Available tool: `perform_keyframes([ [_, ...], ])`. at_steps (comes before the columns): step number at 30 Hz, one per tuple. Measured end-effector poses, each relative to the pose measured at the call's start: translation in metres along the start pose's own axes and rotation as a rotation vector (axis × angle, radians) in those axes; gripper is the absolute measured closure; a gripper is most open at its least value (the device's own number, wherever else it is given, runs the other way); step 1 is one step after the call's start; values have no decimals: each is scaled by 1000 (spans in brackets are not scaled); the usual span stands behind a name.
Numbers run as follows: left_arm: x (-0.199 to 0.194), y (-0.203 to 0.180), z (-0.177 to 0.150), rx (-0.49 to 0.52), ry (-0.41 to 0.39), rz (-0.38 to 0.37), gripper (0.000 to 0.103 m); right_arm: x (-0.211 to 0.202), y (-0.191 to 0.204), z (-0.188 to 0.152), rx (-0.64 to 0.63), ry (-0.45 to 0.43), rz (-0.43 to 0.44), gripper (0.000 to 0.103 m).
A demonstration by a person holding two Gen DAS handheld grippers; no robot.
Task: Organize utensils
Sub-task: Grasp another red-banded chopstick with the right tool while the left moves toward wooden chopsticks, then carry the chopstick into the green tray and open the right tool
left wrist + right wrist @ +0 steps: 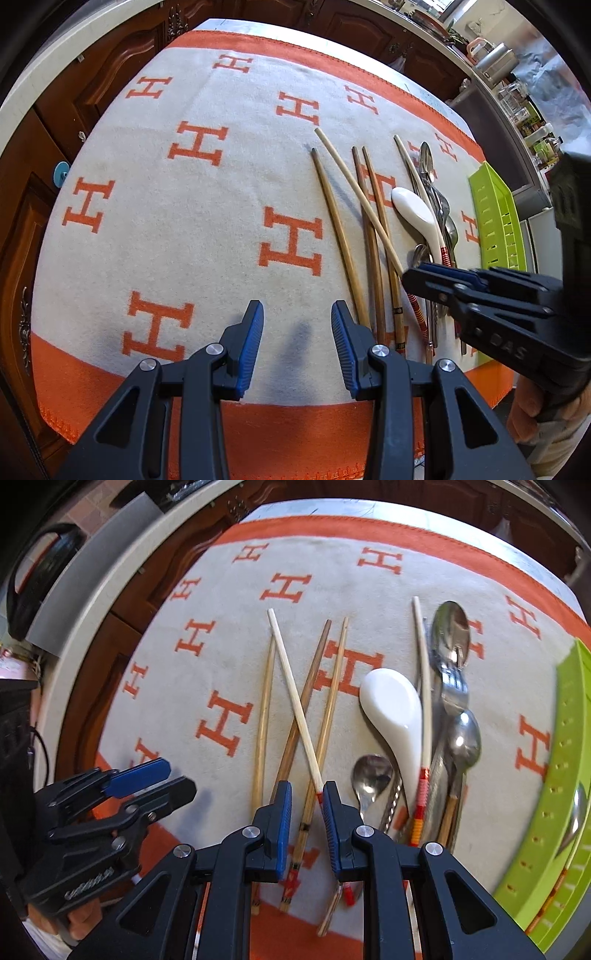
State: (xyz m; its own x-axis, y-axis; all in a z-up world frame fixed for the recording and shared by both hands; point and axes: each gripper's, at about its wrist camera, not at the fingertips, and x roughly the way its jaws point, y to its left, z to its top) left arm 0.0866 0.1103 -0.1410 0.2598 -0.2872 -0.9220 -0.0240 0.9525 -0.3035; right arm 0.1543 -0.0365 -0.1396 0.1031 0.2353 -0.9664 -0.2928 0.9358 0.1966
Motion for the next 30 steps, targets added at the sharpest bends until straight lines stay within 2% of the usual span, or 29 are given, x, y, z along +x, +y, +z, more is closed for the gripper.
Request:
perform_keyframes([
  [4, 2, 3, 1, -9, 6, -8, 67, 15, 1, 7, -22, 24, -24, 85],
  [7, 4, 3, 1, -8, 11, -7, 67, 25, 1, 8, -25, 37, -33, 93],
  [13, 11, 0, 5, -6, 29, -10, 67, 23, -3, 3, -20, 4, -19, 96],
  [23, 25, -14, 25, -16, 59, -48, 67, -9, -24, -4, 48, -90, 105, 97],
  [26, 31, -22, 29, -6, 70, -36, 70, -21, -33, -7, 59, -143, 135, 97],
  [30, 43, -34, 32, -2, 105, -6, 76, -28, -46, -10, 91, -163, 167, 97],
])
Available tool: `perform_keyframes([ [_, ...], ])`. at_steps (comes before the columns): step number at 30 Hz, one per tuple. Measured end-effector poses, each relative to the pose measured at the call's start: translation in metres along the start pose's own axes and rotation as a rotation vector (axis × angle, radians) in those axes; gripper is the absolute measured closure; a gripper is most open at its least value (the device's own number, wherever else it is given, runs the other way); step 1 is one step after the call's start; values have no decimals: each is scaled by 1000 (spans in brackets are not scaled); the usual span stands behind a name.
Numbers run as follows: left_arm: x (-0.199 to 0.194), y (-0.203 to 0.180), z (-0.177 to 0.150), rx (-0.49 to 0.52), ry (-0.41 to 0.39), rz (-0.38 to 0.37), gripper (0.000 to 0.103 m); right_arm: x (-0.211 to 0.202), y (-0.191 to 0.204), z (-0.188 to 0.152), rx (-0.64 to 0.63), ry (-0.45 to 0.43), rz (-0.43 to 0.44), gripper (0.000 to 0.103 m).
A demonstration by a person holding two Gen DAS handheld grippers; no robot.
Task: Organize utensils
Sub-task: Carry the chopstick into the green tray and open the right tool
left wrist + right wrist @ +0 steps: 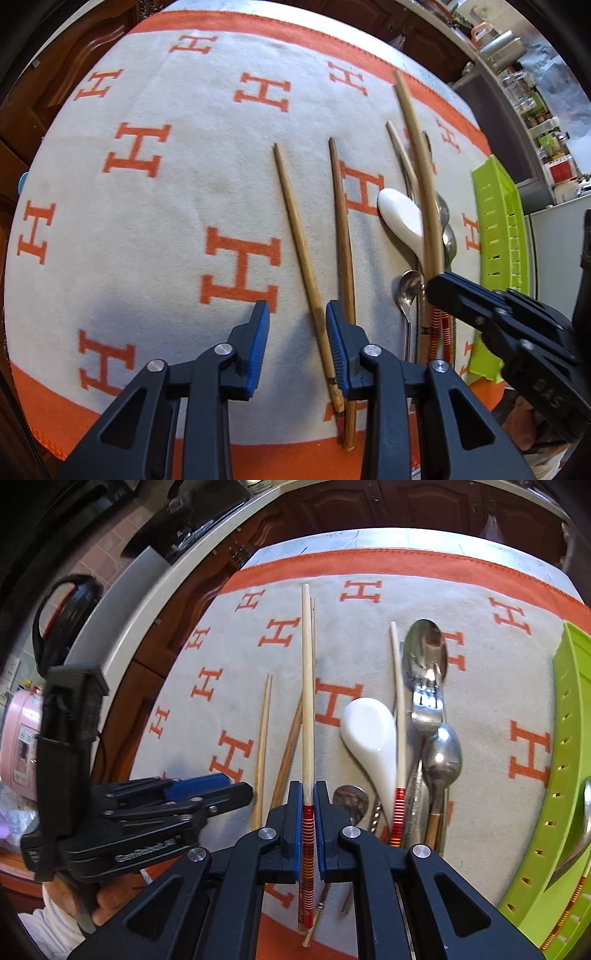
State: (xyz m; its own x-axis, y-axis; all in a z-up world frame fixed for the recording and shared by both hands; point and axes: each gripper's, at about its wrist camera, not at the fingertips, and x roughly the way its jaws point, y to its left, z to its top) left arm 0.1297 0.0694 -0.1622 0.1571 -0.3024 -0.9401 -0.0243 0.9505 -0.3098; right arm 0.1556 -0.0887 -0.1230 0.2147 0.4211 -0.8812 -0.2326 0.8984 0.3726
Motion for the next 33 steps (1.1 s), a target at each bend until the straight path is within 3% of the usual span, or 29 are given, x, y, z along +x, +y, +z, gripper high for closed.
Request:
perform_keyframes([
  [7, 6, -14, 3, 5, 20, 37, 77, -26, -30, -8, 89, -35, 86, 97],
  [12, 6, -17, 4, -13, 45, 21, 77, -61, -57, -20, 156, -85, 73, 97],
  [17, -1, -21, 8, -13, 35, 31, 75, -102, -106, -36, 255, -148, -54, 97],
  [24, 3, -40, 11, 20, 49, 78, 65, -129, -171, -62, 378, -175, -196, 97],
  [29, 4, -46, 10, 31, 45, 114, 61, -133, -194, -71, 399, -170, -225, 97],
  [33, 6, -49, 10, 30, 39, 148, 58, -124, -198, -70, 379, -146, -318, 97],
])
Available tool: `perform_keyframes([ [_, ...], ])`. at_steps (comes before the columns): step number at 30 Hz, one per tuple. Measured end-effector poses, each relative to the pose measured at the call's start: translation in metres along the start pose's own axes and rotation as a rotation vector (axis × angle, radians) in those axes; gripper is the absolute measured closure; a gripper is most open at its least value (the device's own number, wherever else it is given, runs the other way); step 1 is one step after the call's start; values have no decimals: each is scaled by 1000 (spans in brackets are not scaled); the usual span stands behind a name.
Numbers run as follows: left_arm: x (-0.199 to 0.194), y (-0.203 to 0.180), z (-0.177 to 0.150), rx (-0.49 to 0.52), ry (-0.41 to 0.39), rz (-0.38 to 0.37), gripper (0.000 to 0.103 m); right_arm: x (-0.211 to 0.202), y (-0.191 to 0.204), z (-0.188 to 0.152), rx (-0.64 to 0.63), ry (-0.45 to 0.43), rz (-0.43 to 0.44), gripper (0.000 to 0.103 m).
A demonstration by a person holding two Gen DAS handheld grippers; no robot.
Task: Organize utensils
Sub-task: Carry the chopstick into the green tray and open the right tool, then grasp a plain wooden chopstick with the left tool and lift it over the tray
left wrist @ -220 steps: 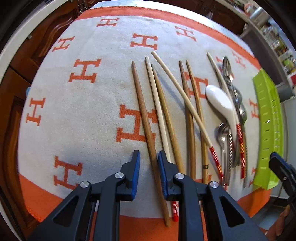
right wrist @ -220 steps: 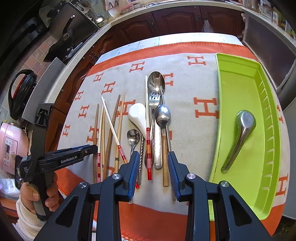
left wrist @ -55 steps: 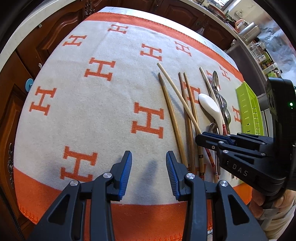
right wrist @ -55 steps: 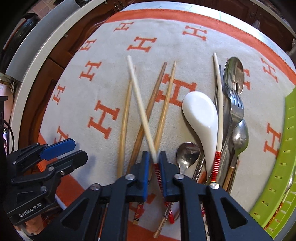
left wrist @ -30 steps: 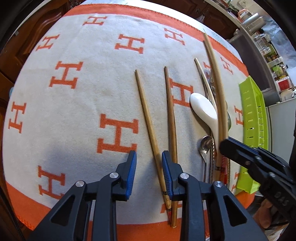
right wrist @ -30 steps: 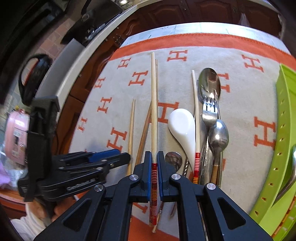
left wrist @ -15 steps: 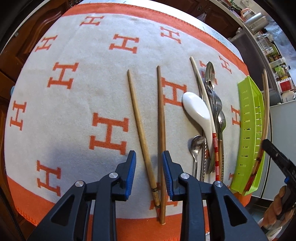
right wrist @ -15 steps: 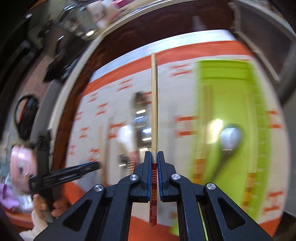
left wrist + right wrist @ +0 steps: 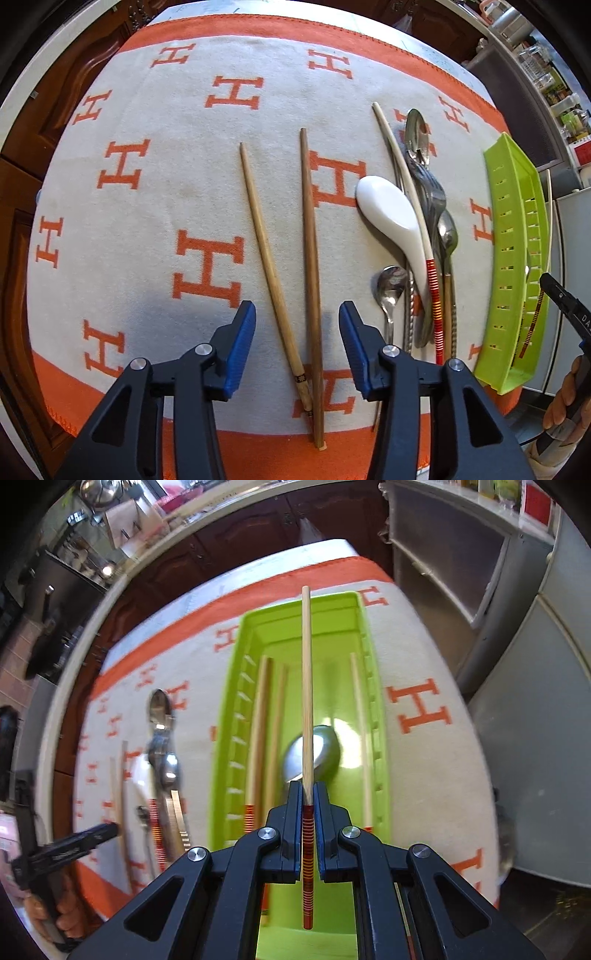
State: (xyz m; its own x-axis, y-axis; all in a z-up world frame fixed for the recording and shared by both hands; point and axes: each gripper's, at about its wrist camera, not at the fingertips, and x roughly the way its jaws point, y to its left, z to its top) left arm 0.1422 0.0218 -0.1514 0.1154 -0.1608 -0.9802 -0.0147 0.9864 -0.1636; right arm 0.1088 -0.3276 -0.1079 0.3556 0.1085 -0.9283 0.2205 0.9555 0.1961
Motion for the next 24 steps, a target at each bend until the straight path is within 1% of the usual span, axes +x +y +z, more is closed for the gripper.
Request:
perform_keyframes([
  [2, 0, 1, -1, -6, 4, -1, 58, 7, 5, 0, -6, 26, -29, 96],
  [4, 0, 3, -1, -13, 7, -2, 58, 11, 4, 0, 7, 46, -33, 87],
  [5, 0, 4, -1, -15, 8, -4, 58, 10, 4, -1, 14, 45, -36, 80],
  [6, 0, 4, -2, -17, 9, -7, 58, 9, 3, -2, 20, 36, -40, 76],
  [12, 3, 0, -2, -11, 13, 8, 58, -7, 11, -9, 10, -4, -18, 74],
  [18, 11, -16, -1, 13, 21, 62, 58, -20, 16, -15, -7, -24, 1, 74],
  [20, 15, -22, -2, 24, 29, 76, 70, -21, 17, -16, -9, -26, 6, 74],
  [21, 18, -25, -3, 30, 36, 89, 81, -22, 17, -17, -8, -29, 8, 74],
  [23, 18, -28, -5, 39, 17, 117, 97, -22, 17, -20, -5, -28, 19, 74],
  [24, 18, -28, -5, 38, 16, 111, 97, -22, 16, -21, -3, -27, 25, 74],
])
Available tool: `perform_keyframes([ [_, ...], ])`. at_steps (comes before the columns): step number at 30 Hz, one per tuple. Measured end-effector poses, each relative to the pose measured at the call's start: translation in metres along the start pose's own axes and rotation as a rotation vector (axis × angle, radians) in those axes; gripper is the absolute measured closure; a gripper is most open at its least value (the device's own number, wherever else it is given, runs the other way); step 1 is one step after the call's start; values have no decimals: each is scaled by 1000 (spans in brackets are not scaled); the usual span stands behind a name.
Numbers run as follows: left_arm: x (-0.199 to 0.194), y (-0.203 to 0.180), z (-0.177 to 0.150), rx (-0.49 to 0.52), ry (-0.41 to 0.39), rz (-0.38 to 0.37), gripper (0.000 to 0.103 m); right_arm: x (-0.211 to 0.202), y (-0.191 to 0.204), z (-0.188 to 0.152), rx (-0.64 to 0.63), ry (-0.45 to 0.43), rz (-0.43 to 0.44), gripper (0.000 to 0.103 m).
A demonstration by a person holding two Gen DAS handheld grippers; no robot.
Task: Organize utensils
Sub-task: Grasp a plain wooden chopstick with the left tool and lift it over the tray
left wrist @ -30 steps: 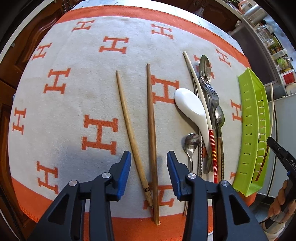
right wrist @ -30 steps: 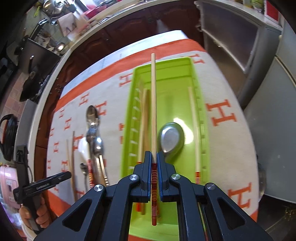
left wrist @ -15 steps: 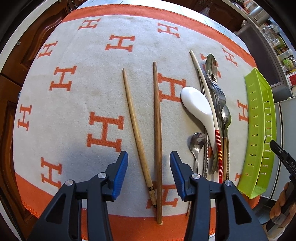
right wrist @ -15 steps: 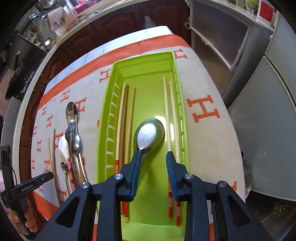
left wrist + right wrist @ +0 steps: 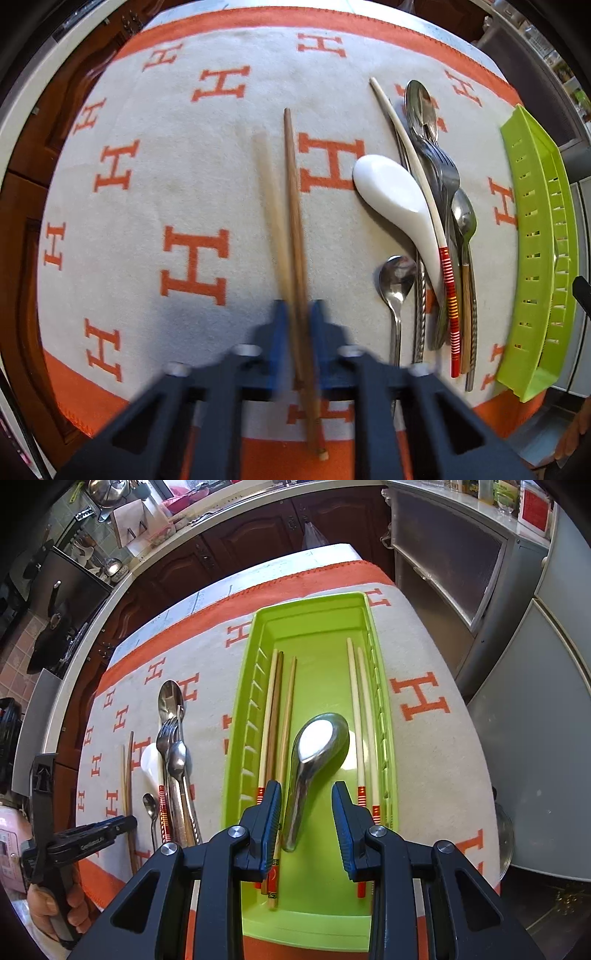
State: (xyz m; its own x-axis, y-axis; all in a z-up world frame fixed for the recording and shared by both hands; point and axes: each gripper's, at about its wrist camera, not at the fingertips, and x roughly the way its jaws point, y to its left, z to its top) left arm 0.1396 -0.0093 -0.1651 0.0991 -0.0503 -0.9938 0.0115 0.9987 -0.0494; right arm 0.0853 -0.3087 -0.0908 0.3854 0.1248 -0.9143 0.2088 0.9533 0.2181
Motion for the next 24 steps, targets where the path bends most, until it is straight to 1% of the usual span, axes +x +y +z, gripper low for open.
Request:
perform_keyframes([
  [2, -2, 4, -1, -25, -4, -50, 98, 0, -1, -2, 0, 0, 10, 74],
  [6, -14, 10, -4, -45, -45, -98, 98, -3, -1, -5, -6, -3, 24, 74],
  [10, -31, 13, -5, -48, -67, -154, 98, -6, -1, -6, -9, -10, 35, 74],
  [13, -47, 8, -7, -32, -71, -219, 98, -8, 0, -7, -9, -13, 45, 74],
  [16, -64, -8, -11, 5, -79, -275, 98, -12, 0, -8, -10, -20, 54, 74],
  [21, -88, -51, -11, 92, -85, -369, 98, -24, -7, -12, 7, -46, 45, 74],
  [24, -95, -87, -6, 145, -95, -393, 98, -31, -17, -15, 34, -59, 41, 74],
])
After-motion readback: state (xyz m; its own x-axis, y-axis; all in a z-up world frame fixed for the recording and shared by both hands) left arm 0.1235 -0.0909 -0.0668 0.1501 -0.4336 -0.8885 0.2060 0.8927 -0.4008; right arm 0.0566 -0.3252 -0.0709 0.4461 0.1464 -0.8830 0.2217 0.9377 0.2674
